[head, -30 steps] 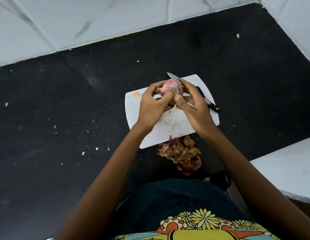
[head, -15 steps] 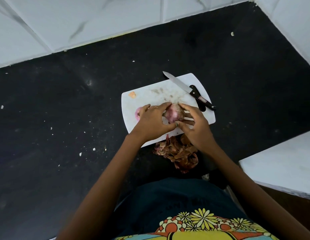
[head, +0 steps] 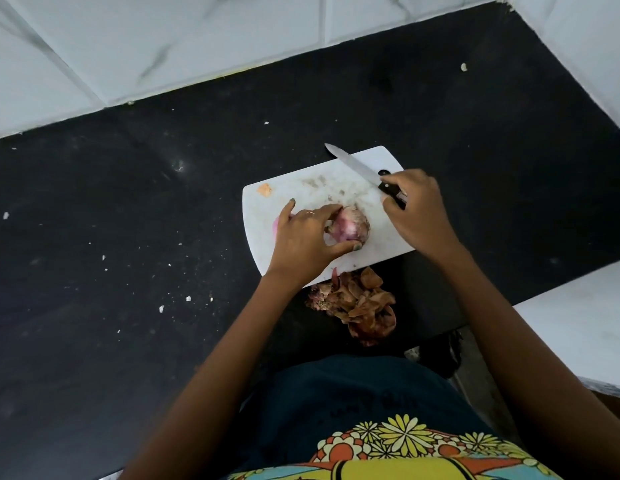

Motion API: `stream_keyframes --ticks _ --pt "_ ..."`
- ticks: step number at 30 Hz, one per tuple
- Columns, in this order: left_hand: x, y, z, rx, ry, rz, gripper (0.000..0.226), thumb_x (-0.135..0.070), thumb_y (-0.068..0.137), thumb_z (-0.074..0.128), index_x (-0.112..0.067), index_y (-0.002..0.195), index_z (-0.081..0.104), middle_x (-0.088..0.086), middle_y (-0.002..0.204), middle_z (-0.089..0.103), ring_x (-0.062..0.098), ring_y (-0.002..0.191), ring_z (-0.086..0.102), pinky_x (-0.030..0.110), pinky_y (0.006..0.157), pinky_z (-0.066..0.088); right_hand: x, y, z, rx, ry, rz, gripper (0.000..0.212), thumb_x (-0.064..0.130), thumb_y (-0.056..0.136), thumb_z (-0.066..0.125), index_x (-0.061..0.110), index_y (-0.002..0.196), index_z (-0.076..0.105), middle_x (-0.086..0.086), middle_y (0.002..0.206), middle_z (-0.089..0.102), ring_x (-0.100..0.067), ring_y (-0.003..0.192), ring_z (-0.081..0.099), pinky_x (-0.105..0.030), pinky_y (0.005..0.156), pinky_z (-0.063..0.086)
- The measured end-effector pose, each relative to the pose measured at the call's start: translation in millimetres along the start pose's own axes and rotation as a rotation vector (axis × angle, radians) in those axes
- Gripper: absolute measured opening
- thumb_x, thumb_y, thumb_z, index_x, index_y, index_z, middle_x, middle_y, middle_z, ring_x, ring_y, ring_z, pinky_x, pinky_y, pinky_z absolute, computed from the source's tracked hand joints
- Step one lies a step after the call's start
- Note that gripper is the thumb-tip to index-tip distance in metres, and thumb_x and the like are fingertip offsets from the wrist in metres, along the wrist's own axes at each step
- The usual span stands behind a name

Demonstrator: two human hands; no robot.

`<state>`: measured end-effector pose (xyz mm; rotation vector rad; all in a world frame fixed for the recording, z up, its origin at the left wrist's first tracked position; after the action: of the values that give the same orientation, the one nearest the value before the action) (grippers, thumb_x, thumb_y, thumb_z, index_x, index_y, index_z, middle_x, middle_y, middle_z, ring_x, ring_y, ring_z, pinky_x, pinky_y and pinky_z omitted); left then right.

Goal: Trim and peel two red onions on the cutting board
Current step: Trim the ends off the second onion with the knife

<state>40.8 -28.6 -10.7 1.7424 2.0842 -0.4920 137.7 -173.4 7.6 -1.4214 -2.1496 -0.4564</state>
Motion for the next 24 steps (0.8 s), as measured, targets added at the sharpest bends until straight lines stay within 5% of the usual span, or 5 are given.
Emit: stream_keyframes --ticks 5,13,24 --pt "-4 -3 -3 -0.050 -0.015 0.014 0.067 -0.060 0.080 0.063 -0.031 0.138 0.044 -0.003 0.116 0.068 0.018 0.114 0.060 0.038 0.116 0.000 -14 15 24 0.128 -0.319 0.077 0.044 0.021 0.093 0.052 0.013 0.136 0.045 -0.013 0.133 0.043 -0.033 0.122 0.037 -0.046 0.099 0.032" --pt "-5 -5 -1 -0.055 -0.002 0.016 0.062 -0.057 0.083 0.061 -0.032 0.137 0.045 -0.003 0.125 0.063 0.020 0.119 0.056 0.044 0.115 0.004 -19 19 31 0.060 -0.328 0.059 0.037 0.006 0.096 0.047 0.011 0.133 0.047 -0.016 0.124 0.050 -0.033 0.116 0.043 -0.043 0.094 0.036" --pt "-2 -25 16 -0.282 0.096 0.044 0.061 -0.059 0.087 0.047 -0.022 0.136 0.047 0.002 0.121 0.063 0.018 0.120 0.050 0.044 0.112 0.010 -26 -27 37 -0.211 -0.469 -0.036 0.035 0.005 0.088 0.047 0.009 0.122 0.054 -0.013 0.100 0.056 -0.031 0.088 0.052 -0.042 0.071 0.038"
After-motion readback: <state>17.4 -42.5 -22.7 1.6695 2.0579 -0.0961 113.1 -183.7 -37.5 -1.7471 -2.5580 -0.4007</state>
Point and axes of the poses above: each hand's wrist, its own y-axis towards the middle knuckle, its own z-axis out of the palm, x = y × z, the point moved 8 cm from there along y, towards the middle knuckle
